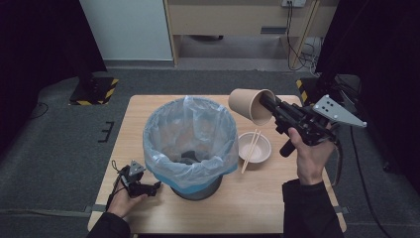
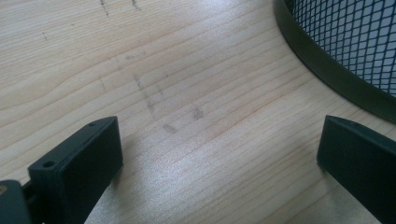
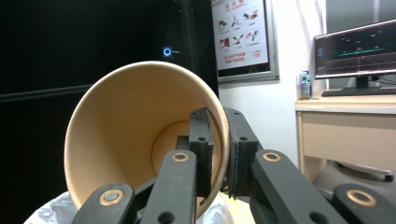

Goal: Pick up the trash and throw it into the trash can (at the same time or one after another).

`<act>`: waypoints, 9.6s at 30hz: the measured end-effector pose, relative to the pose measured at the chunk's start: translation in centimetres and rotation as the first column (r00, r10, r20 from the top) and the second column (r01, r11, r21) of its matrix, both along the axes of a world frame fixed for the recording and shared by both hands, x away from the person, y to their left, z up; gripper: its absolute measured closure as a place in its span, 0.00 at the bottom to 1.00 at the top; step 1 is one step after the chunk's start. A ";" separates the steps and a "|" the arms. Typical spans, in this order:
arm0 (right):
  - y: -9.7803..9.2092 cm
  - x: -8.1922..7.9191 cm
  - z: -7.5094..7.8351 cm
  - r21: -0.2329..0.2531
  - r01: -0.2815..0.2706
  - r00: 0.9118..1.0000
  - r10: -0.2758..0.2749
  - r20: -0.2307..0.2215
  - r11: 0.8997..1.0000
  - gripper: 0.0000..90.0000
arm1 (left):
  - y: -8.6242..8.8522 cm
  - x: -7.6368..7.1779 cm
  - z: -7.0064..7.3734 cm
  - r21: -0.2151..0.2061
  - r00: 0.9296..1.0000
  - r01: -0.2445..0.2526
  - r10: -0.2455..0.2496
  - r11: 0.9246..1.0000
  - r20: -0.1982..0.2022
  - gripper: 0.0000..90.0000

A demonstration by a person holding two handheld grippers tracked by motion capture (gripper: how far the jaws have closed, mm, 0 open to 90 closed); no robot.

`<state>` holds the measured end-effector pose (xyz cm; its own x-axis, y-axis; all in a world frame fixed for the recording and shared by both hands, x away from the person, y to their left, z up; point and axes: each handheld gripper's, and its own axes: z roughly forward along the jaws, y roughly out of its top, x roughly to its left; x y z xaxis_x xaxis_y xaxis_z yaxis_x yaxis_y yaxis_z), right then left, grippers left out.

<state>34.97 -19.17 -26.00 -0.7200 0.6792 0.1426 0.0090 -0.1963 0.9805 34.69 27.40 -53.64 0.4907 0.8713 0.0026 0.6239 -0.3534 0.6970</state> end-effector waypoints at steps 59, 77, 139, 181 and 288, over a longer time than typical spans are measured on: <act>5.8 2.6 -0.8 -0.115 -0.058 0.996 0.050 -0.072 0.992 0.64 | 0.0 0.0 0.0 -0.001 1.000 0.001 -0.001 1.000 -0.001 0.00; 2.1 2.0 0.5 -0.200 0.186 0.982 -0.191 -0.004 0.962 0.56 | 0.0 0.0 0.0 -0.001 1.000 0.002 -0.002 1.000 -0.001 0.00; -0.7 7.5 -22.9 -0.485 0.210 0.784 -0.443 -0.435 0.849 0.43 | -0.1 0.0 0.0 -0.001 1.000 0.011 -0.011 1.000 0.000 0.00; -1.3 8.2 -23.9 -0.497 0.175 0.723 -0.453 -0.521 0.850 0.71 | -0.1 0.0 0.0 -0.001 1.000 0.011 -0.011 1.000 -0.001 0.00; -6.8 2.5 -8.2 0.013 0.280 0.931 -0.269 -0.248 0.960 0.95 | -0.1 0.1 0.0 -0.001 1.000 0.011 -0.011 1.000 -0.001 0.00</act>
<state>37.51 -26.01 -34.24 -0.4461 0.8336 0.3256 0.1836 -0.2708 0.9450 34.74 27.31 -53.63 0.5002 0.8659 0.0009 0.6208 -0.3593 0.6968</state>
